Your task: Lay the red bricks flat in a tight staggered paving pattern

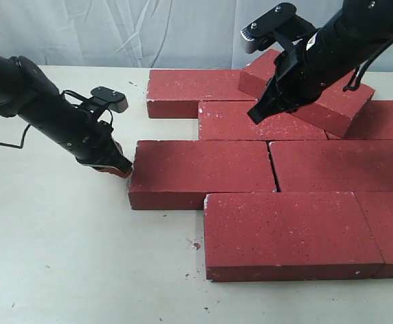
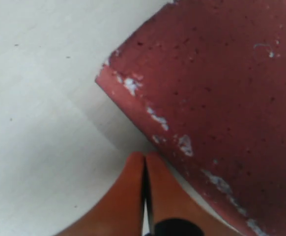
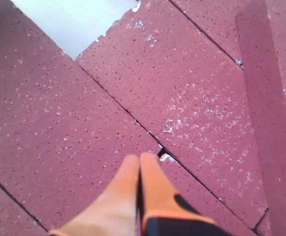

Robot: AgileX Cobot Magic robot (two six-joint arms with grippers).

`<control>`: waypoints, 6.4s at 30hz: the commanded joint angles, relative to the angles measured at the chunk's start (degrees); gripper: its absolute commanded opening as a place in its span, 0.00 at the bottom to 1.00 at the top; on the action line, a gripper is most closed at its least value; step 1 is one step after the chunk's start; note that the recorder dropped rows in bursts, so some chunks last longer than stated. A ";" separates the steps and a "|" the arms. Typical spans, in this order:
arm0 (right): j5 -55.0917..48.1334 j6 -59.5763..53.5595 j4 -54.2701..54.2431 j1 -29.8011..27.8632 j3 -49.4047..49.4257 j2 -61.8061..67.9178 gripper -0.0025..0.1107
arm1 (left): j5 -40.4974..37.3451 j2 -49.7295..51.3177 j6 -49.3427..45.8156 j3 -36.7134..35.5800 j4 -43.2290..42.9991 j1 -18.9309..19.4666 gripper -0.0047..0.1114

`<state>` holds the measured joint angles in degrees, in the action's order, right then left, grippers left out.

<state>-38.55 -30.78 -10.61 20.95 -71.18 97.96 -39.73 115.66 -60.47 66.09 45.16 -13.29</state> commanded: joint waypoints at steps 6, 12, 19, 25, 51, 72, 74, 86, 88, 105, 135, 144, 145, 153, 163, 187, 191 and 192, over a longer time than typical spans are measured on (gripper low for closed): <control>0.69 -0.01 -0.38 -0.26 0.23 -0.47 0.01 | -1.02 0.04 -0.15 1.19 2.32 -1.24 0.04; 0.69 -0.01 -0.38 -0.26 0.23 -0.47 0.01 | -1.02 0.04 -0.15 1.19 0.30 -1.24 0.04; 0.69 -0.01 -0.38 -0.26 0.23 -0.47 0.01 | -0.05 0.04 0.26 1.19 -3.39 -1.03 0.04; 0.69 -0.01 -0.38 -0.26 0.23 -0.47 0.01 | 2.41 0.04 0.26 1.19 -3.36 -1.03 0.04; 17.92 -0.63 5.19 -8.39 2.03 -5.18 0.01 | 3.30 -5.89 -0.31 1.93 1.91 5.76 0.04; -18.30 10.98 3.29 -25.58 -56.03 39.86 0.01 | 5.42 -5.89 -0.31 1.93 2.66 5.76 0.04; -20.65 10.98 3.29 -25.58 -58.87 42.16 0.01 | 5.52 -5.89 -0.31 1.93 2.66 5.76 0.04; -28.91 7.10 -2.60 -25.45 -61.25 43.41 0.01 | 6.45 -5.89 -0.31 1.93 2.39 5.76 0.04; -30.90 5.72 -4.61 -25.45 -61.67 43.41 0.01 | 6.45 -5.89 -0.31 1.93 2.39 5.76 0.04; -31.41 -1.98 -13.73 -16.91 -61.78 43.41 0.01 | 6.57 -5.89 -0.41 1.93 2.39 5.76 0.04; -31.41 4.89 -1.04 -8.97 -35.17 12.48 0.01 | 14.97 -6.56 -0.14 1.93 9.81 10.75 0.04; -15.78 -11.40 -17.15 -8.97 -6.74 -1.60 0.01 | 24.09 -6.38 -8.42 6.89 21.66 7.73 0.04; -15.22 -11.55 -17.15 -8.97 -4.62 -2.41 0.01 | 22.98 -5.86 -8.58 8.68 21.04 7.47 0.04; -6.46 -13.49 -11.76 -8.97 6.91 -3.43 0.01 | 7.26 5.00 7.58 28.29 4.44 7.34 0.04; -3.25 -13.49 -9.62 -8.97 6.91 -1.71 0.01 | -6.58 19.79 21.23 53.28 -4.89 3.73 0.04; 10.42 -18.69 -14.02 -8.86 5.09 7.88 0.01 | -16.34 29.00 24.50 64.66 -5.83 -0.90 0.04; 14.14 -18.69 -16.89 -8.86 5.09 7.88 0.01 | -18.19 29.00 24.10 65.28 -5.49 -1.02 0.04; 15.08 -18.69 -17.67 -8.86 5.09 7.88 0.01 | -18.83 28.90 24.10 65.57 -5.85 -1.02 0.04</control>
<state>-27.06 -48.91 -25.61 12.11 -65.79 105.81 -56.01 144.89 -36.08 130.71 38.52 -13.89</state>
